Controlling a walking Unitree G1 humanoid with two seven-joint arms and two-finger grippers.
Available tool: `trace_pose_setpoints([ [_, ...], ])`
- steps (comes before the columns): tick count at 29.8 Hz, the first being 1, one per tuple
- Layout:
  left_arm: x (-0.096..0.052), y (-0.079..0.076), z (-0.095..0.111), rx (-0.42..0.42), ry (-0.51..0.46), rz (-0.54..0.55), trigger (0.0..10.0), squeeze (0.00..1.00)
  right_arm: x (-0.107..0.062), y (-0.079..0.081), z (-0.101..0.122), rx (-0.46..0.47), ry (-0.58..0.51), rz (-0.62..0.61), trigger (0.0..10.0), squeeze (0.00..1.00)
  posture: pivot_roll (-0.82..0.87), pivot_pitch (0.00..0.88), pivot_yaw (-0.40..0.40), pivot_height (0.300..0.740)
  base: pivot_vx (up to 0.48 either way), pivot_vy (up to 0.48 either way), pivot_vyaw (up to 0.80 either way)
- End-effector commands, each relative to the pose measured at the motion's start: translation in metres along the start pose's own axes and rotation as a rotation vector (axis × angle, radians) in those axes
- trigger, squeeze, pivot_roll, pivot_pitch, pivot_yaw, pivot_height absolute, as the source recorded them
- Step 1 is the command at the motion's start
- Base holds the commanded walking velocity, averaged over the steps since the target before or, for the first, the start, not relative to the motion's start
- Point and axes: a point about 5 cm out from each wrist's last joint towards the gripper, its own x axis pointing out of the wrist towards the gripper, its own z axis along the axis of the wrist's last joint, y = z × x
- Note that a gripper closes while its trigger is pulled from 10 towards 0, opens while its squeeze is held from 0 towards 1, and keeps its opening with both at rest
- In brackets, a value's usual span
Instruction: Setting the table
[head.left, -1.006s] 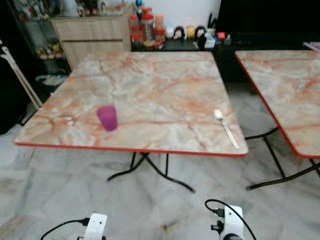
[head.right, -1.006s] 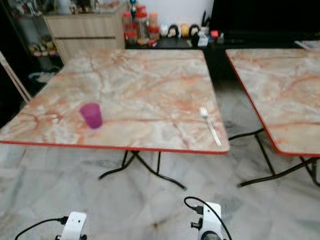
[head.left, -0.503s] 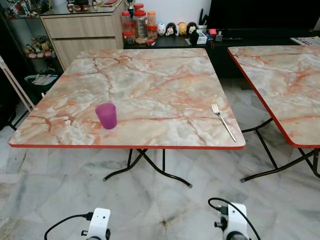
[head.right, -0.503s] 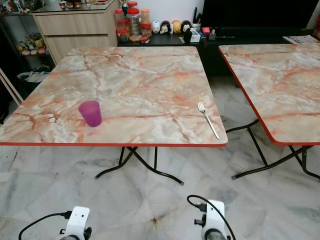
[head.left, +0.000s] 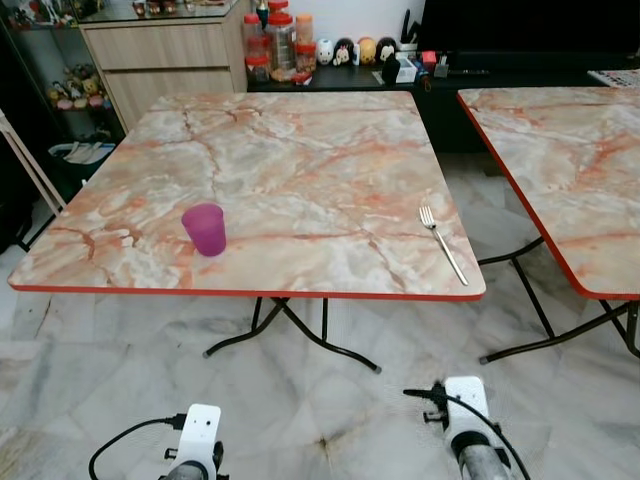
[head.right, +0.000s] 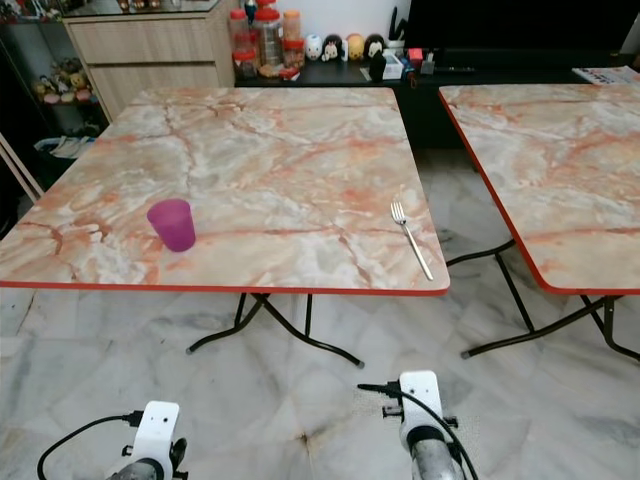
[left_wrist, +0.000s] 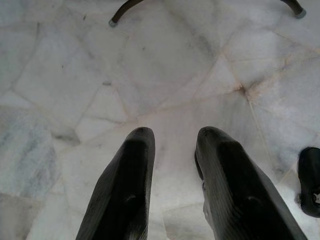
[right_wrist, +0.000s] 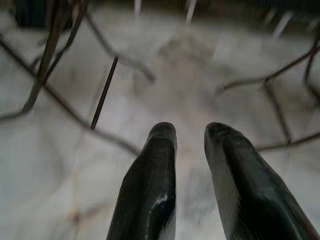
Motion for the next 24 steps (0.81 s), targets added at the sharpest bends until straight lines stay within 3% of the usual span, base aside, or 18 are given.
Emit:
trace_pose_setpoints([
  [1, -0.001, 0.002, -0.005, 0.014, 0.013, 0.005, 10.0, 0.0, 0.0, 0.002, 0.004, -0.013, -0.037, 0.006, 10.0, 0.0, -0.02, 0.0, 0.027, 0.74, 0.0, 0.0, 0.0],
  [3, -0.001, 0.003, -0.005, 0.013, 0.017, 0.01, 10.0, 0.0, 0.004, 0.002, 0.027, -0.027, -0.174, -0.005, 10.0, 0.0, -0.03, 0.0, 0.028, 0.74, 0.0, 0.0, 0.0],
  [10, 0.0, 0.005, -0.001, 0.005, 0.01, 0.016, 10.0, 0.0, 0.01, 0.008, 0.066, -0.032, -0.354, 0.008, 10.0, 0.0, -0.03, 0.0, 0.023, 0.74, 0.0, 0.0, 0.0],
  [17, 0.0, 0.003, -0.001, 0.003, 0.013, 0.015, 10.0, 0.0, 0.02, 0.006, 0.094, 0.013, -0.412, -0.035, 10.0, 0.0, -0.03, 0.0, 0.021, 0.74, 0.0, 0.0, 0.0],
  [24, 0.0, 0.001, -0.001, 0.0, 0.014, 0.014, 10.0, 0.0, 0.027, 0.005, 0.105, 0.089, -0.401, -0.062, 10.0, 0.0, -0.03, 0.0, 0.019, 0.74, 0.187, 0.0, -0.18],
])
